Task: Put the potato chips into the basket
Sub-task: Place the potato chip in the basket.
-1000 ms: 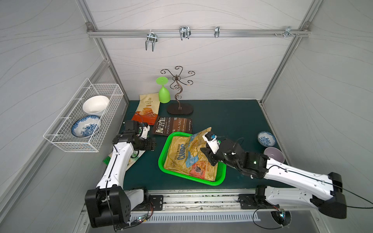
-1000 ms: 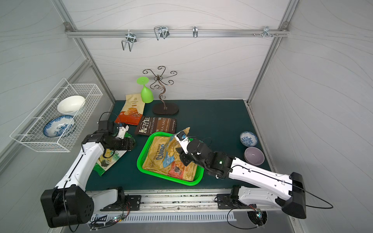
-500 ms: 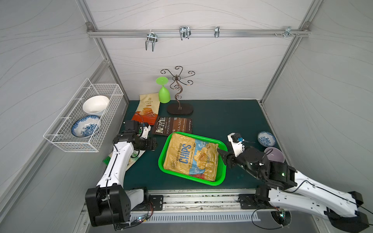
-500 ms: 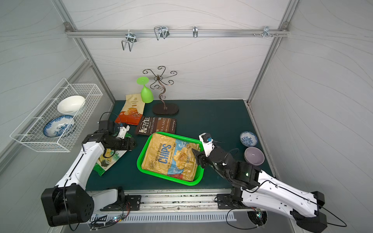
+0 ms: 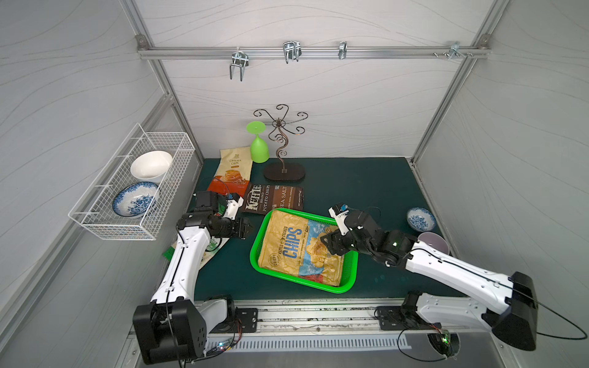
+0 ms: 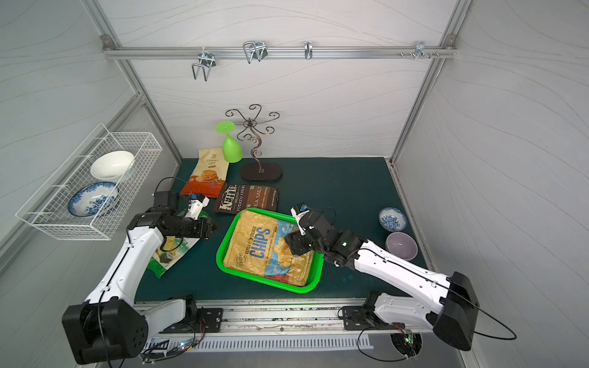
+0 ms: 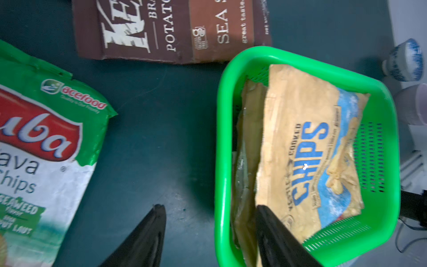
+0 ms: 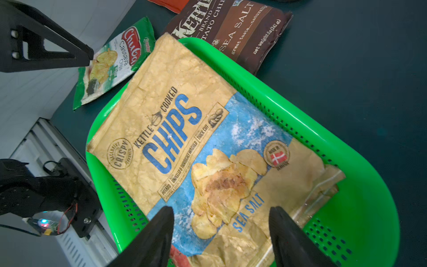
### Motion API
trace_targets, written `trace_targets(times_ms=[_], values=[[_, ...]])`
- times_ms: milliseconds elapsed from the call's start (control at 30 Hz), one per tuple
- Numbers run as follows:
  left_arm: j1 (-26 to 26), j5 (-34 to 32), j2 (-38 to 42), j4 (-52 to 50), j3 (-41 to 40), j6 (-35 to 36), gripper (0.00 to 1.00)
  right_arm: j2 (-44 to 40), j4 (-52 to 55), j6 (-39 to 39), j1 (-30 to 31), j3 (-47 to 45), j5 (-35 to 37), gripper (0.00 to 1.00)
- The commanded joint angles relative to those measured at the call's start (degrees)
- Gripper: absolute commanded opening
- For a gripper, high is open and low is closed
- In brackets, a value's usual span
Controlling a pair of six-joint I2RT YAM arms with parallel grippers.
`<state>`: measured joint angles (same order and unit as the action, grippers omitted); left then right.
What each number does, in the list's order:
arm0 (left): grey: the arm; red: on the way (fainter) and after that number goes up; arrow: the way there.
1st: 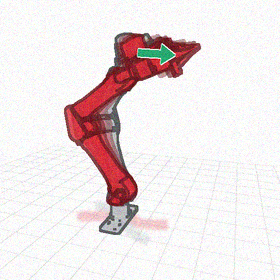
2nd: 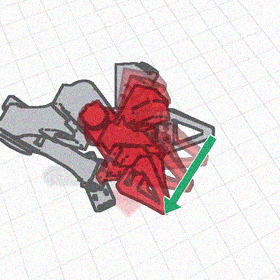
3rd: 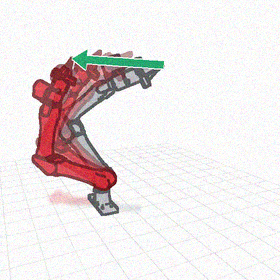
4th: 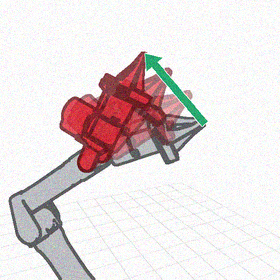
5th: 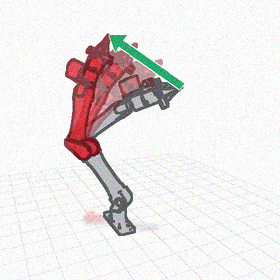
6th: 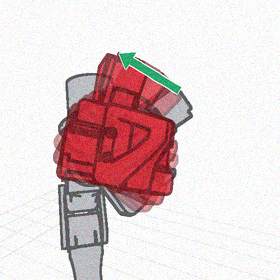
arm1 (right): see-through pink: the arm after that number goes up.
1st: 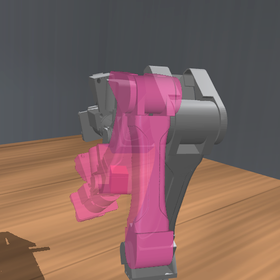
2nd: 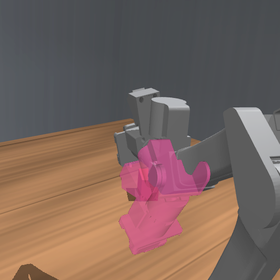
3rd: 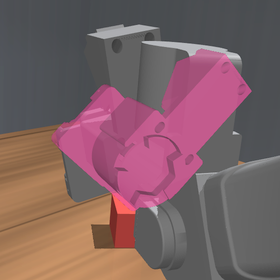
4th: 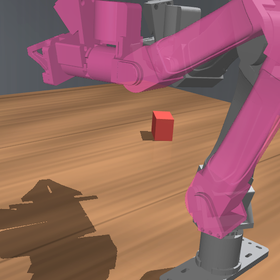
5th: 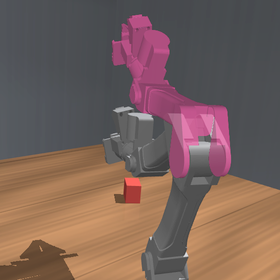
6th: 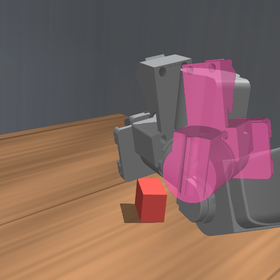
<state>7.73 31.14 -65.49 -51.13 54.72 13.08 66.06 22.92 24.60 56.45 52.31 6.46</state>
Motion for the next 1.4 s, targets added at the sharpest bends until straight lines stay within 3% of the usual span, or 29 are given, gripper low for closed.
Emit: trace_targets(times_ms=[0, 167, 367, 667, 967, 1233, 1367], values=[[-1.8, 8.1, 0.7, -4.2, 2.2, 6.1, 0.59, 2.4, -2.2, 2.6, -0.8, 2.4, -5.5, 0.67], [-10.1, 3.3, 0.0, -3.9, 3.9, 8.6, 0.37, 3.8, -2.9, 5.5, -1.8, 1.7, -6.2, 0.57], [-14.7, 0.1, -4.9, -0.3, 7.1, 7.3, 0.18, 2.0, -6.2, 7.1, -2.0, -1.5, -7.7, 0.44], [-21.5, -7.2, -13.3, 4.9, 9.4, 4.7, 0.19, -1.1, -4.7, 6.8, -2.0, -2.8, -6.3, 0.43], [-22.1, -15.6, -18.5, 7.3, 6.2, 3.7, 0.21, -3.3, -4.0, 6.8, -1.9, -3.7, -4.9, 0.46], [-22.1, -15.8, -18.1, 6.0, 6.3, 4.1, 0.25, -3.0, -3.6, 6.3, -1.9, -2.6, -4.7, 0.48], [-22.1, -15.9, -15.1, 4.5, 8.2, 4.1, 0.32, -3.0, -3.5, 6.1, -2.0, -2.4, -4.6, 0.49]])
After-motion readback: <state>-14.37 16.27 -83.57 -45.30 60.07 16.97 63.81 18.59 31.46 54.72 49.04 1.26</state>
